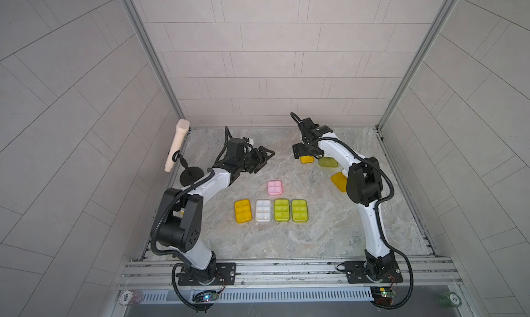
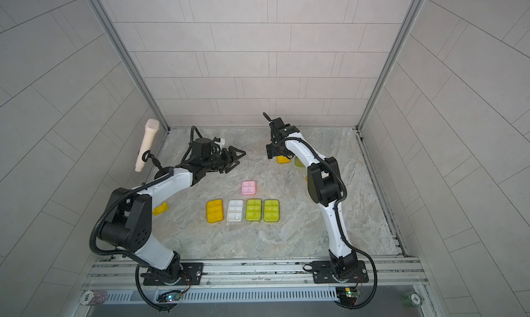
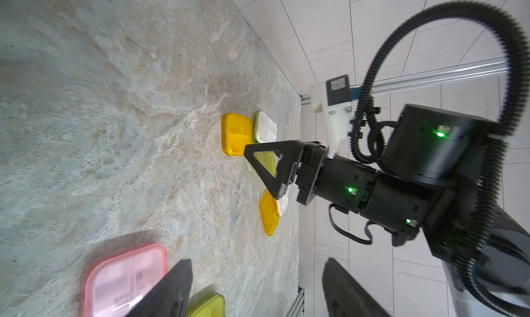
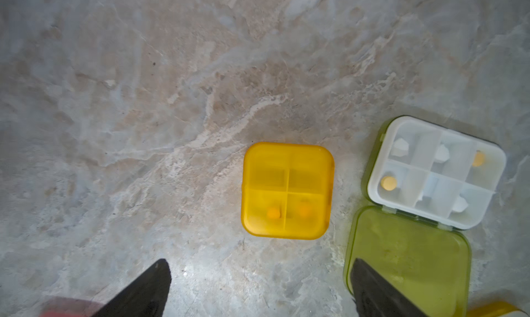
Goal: Close pillboxes
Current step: Pick up the pillbox at the center of the board.
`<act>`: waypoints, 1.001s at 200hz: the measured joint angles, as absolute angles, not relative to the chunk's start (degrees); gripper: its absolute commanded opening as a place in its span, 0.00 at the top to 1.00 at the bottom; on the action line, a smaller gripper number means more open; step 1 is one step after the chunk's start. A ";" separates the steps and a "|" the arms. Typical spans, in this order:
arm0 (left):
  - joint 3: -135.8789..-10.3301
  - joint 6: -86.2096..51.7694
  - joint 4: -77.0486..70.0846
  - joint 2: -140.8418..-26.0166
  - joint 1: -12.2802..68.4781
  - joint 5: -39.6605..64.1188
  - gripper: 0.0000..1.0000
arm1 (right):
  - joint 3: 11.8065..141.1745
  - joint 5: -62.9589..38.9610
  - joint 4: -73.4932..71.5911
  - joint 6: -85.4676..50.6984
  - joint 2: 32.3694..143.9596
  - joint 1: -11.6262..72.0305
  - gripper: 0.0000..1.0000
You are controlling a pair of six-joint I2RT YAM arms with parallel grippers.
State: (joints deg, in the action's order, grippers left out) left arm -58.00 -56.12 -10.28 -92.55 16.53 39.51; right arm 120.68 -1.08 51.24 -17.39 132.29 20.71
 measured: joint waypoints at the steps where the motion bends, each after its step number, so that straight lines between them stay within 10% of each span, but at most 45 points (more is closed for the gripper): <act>1: -58.00 -56.12 -10.33 -92.55 16.53 39.55 0.24 | 120.77 -1.10 51.29 -17.37 132.40 20.67 0.01; 200: -57.82 -57.06 -11.33 -92.55 16.91 40.51 0.24 | 135.52 -2.92 57.69 -15.33 145.73 17.91 0.07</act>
State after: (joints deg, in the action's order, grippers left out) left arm -57.82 -57.06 -11.33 -92.55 16.91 40.51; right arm 135.52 -2.92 57.69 -15.33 145.73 17.91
